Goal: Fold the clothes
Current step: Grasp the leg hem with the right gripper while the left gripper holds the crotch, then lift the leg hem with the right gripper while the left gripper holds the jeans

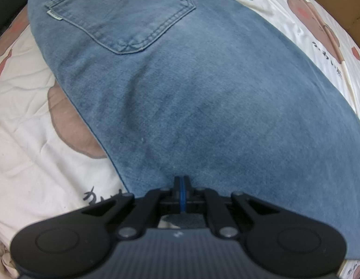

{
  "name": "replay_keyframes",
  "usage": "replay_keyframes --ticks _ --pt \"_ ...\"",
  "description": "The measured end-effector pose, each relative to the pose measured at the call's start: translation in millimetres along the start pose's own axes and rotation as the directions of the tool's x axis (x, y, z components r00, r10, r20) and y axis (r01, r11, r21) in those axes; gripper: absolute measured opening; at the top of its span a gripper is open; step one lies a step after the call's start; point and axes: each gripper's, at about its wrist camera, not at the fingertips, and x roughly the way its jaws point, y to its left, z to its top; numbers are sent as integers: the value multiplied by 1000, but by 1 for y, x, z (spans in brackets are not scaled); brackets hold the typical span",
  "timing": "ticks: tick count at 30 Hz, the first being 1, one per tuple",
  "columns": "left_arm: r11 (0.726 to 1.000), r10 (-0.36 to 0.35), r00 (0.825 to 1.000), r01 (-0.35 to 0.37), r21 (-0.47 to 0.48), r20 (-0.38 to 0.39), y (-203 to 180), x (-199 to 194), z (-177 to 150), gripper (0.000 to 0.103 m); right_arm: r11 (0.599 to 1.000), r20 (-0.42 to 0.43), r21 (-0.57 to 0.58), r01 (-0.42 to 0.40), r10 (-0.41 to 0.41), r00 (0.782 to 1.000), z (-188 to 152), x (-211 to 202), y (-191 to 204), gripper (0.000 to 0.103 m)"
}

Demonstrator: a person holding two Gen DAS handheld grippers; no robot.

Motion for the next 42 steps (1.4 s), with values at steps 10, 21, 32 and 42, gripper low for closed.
replay_keyframes --ticks 10,21,32,42 --pt "1000 3 1000 -3 8 -2 7 -3 -1 3 993 -4 -105 52 -53 999 5 -10 35 10" --pt "1000 -4 1000 4 8 6 18 -7 -6 3 961 15 -266 73 -71 997 -2 -20 87 12" --pt "1000 -25 1000 24 10 15 36 -9 -7 3 994 7 -100 35 -35 999 16 0 42 20" --pt "999 -52 998 52 1 34 55 -12 -13 3 995 -110 -35 -92 88 990 28 25 2 23"
